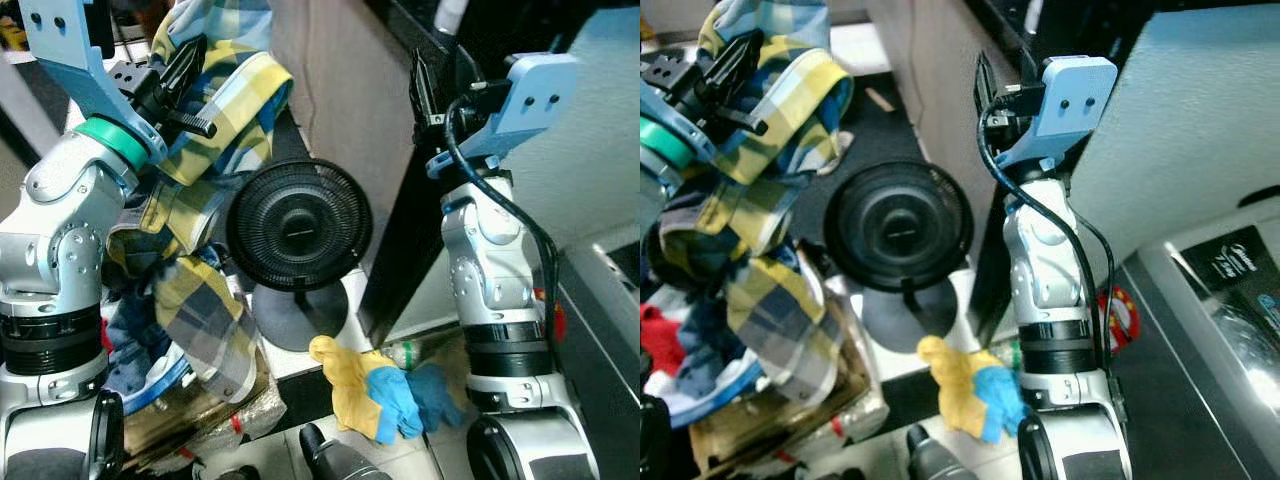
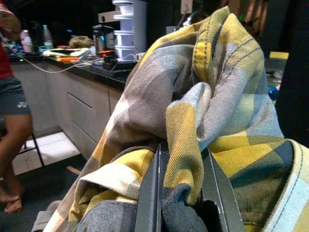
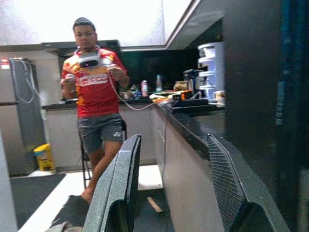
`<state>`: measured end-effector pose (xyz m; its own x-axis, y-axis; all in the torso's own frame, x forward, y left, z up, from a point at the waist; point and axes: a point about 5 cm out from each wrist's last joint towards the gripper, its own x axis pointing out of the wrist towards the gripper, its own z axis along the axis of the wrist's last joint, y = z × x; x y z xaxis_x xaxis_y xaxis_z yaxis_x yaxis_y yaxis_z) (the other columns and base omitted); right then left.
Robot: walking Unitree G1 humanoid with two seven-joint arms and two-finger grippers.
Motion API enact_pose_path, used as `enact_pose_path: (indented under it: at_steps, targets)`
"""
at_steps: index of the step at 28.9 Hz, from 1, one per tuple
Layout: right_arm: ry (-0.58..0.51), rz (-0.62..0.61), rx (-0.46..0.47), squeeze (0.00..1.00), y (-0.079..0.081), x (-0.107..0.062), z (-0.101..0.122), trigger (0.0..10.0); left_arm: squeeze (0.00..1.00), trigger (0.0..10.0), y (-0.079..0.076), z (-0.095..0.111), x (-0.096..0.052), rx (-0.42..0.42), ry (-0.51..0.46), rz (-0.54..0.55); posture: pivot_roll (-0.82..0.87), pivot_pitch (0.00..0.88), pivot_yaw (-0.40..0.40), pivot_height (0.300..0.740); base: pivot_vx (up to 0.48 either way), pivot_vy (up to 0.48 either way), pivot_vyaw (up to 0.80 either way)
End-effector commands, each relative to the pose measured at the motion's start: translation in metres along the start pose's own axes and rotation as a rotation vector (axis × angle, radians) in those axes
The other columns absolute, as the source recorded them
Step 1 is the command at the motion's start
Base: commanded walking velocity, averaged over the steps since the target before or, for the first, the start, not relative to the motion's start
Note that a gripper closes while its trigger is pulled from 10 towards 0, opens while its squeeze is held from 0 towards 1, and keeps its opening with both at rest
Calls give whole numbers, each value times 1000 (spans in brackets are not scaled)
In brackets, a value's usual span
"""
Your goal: Clothes washing
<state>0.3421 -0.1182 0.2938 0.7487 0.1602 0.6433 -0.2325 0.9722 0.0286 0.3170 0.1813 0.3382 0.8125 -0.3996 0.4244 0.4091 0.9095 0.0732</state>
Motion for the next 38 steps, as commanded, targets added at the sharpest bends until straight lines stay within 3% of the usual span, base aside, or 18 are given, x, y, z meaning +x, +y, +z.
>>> enact_pose_path:
  at_steps: [1,15,20,38]
  targets:
    - [14,-11,6,0,-2,-2,-3,10000,0,10000,0,2,-1,13,-14,-15,95,40,69,740,0,0,-800]
    - [33,-27,22,0,-4,-3,-6,10000,0,10000,2,0,-1,15,-3,-6,99,45,72,740,0,0,-743]
    - [33,-25,21,0,-4,-3,-6,10000,0,10000,3,0,-1,18,-2,-5,99,45,72,740,0,0,0]
    - [33,-26,12,0,-3,-3,-5,10000,0,10000,2,-1,-2,15,0,-4,97,53,71,740,0,0,-800]
